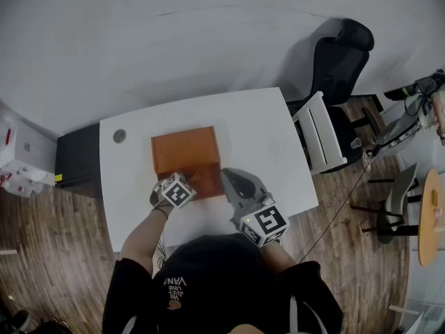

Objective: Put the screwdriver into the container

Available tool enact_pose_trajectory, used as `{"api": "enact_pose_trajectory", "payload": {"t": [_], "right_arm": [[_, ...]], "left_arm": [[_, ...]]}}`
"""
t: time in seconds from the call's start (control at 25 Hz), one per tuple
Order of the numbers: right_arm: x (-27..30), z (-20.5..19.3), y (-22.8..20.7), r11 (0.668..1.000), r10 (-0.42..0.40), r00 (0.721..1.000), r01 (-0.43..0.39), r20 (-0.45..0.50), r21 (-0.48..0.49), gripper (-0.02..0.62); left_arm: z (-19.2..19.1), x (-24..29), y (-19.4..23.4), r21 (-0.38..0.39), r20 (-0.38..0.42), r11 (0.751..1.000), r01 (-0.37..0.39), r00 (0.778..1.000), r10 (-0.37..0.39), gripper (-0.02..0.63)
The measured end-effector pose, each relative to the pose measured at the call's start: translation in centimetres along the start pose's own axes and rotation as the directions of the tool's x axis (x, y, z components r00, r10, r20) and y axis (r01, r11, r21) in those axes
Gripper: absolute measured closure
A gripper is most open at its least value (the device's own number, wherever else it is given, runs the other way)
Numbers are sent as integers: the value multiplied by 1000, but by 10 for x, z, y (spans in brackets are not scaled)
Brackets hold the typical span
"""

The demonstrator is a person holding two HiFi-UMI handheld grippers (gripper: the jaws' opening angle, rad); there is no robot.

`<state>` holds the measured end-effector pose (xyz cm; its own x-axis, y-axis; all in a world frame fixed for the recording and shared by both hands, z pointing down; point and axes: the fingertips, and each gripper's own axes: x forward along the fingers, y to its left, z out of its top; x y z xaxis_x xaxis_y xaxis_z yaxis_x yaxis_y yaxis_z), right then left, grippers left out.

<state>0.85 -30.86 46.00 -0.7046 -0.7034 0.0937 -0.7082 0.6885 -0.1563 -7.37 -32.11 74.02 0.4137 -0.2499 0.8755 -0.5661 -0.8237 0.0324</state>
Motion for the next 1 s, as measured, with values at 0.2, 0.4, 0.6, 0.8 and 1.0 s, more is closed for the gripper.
{"api": "enact_pose_trajectory", "payload": {"t": [0.2, 0.4, 0.6, 0.8, 1.0], "right_arm": [[0, 1, 0, 1000, 4, 1000, -4, 0, -2, 583], [1, 1, 0, 1000, 8, 1000, -8, 3, -3, 583], [1, 0, 2, 1000, 7, 1000, -7, -1, 0, 583], [1, -1, 2, 1000, 10, 1000, -10, -1, 2, 583], [2, -1, 3, 1000, 10, 1000, -10, -2, 1, 583]], "left_arm": [[-3, 3, 2, -7, -10, 1000, -6, 1000, 6, 492], [-2, 5, 1, -18, -15, 1000, 9, 1000, -9, 491], [-3, 4, 0, -16, -20, 1000, 13, 1000, -14, 492], [-3, 5, -1, -8, -22, 1000, 15, 1000, -15, 491], [-2, 5, -2, 0, -13, 1000, 26, 1000, -26, 491]]}}
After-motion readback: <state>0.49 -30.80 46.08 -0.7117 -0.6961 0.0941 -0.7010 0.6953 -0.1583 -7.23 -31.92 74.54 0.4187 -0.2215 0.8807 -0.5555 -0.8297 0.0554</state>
